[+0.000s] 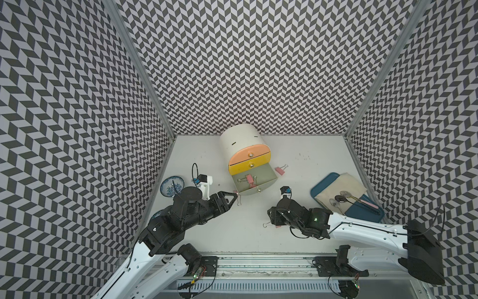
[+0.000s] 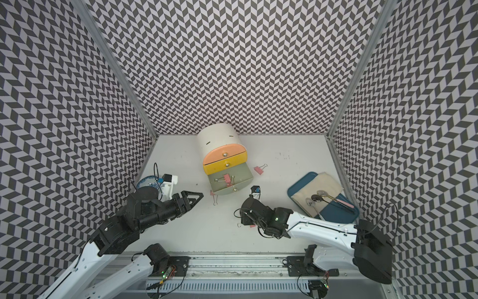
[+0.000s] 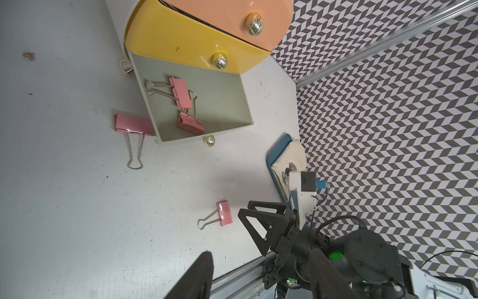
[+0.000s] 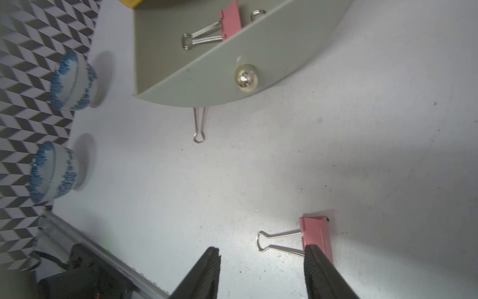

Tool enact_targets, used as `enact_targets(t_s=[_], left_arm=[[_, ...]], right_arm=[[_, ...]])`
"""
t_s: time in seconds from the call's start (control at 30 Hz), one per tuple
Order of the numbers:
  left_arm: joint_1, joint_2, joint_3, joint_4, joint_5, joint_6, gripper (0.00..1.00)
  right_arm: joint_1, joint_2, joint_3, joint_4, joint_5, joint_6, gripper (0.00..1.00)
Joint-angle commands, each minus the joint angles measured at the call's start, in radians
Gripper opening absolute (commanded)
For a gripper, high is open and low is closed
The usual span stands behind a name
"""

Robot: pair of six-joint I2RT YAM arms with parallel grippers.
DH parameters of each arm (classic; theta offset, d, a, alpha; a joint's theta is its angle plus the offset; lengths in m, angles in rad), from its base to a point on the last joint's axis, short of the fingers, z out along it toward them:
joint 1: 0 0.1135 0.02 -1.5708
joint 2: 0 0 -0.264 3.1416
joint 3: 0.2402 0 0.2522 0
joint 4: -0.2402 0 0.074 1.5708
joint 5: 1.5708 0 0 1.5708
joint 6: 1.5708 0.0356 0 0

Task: Put the binder clips in the drawer according to color
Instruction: Move the binder clip to the center of the board, then pick up the binder clip at the center of the board.

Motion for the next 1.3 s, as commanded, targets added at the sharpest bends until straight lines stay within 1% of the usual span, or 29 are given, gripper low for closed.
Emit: enact_targets(t_s=[0.0,0.1,0.3,0.87,1.13,1.27], left_arm=[[0.007,0.011,-0.054,0.079,0.066,-0.005,0.63],[0.006,0.019,-0.110,0.117,0.113,-0.019,0.63],[0.006,-0.005,-0.143,0.137,0.115,-0.038,0.63],[0.006,-0.012,-0.160,0.137,0.113,-0.036,0.63],[0.006,-0.022,-0.172,0.138,0.115,-0.039,0.63],[0.006,-0.025,-0.179,0.143,0.115,-0.041,0.63]], right_arm=[[-0.042,0.032,-0.025,-0.062,-0.027,-0.064,0.59],[-0.078,0.082,-0.033,-0.061,-0.116,-0.110,0.60],[-0.079,0.192,-0.015,-0.034,-0.173,-0.160,0.55],[-0.079,0.293,0.035,-0.034,-0.154,-0.176,0.46],[-0.079,0.327,0.057,-0.047,-0.134,-0.165,0.38],[-0.074,0.335,0.055,-0.051,-0.131,-0.167,0.37]])
